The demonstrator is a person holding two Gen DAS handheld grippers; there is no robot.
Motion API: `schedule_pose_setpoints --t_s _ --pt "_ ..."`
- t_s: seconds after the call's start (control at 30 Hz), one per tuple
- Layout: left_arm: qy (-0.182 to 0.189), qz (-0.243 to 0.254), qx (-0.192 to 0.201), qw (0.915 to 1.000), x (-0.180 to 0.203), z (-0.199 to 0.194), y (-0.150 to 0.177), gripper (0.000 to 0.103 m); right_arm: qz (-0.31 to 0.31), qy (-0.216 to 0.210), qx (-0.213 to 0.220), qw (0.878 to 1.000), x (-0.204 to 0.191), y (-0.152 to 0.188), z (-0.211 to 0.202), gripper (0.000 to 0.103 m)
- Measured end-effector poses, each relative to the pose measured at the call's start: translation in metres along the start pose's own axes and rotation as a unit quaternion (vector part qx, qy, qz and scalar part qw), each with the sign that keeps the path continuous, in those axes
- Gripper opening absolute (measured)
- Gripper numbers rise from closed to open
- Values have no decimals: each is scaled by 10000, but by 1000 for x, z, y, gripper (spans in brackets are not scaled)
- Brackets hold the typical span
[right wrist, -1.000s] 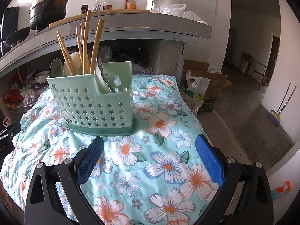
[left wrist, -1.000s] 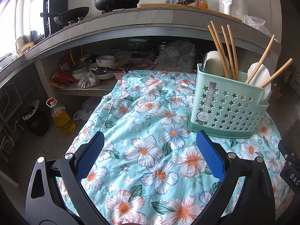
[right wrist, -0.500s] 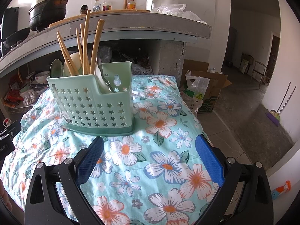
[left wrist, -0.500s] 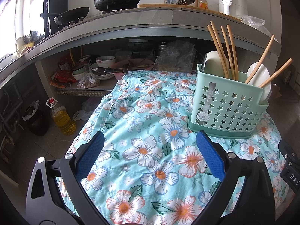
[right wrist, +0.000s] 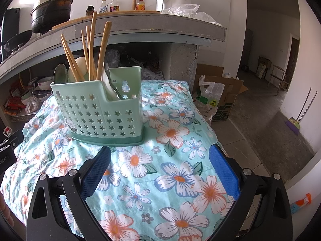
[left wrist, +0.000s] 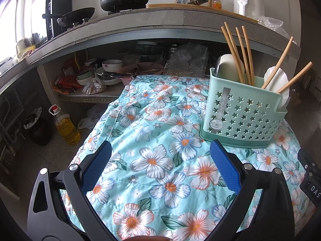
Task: Organize utensils
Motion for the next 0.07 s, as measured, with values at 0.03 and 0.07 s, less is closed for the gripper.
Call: schedule_pose_setpoints --t_s 0.03,0.07 --pt "7 3 -3 10000 0 0 0 95 2 -4 -2 10000 0 0 0 95" --pt "13 7 -3 10000 0 0 -1 95 -2 0 -4 10000 0 0 0 95"
Point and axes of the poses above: each gripper's, at about its wrist camera, not at the fingertips, and z roughly the way its jaws point, x to its right, y to its underside, the point moved 5 cm from there along z, roughly the way its jaws point, and after that the axes turned 6 degrees about -y, right-handed, at the moved point
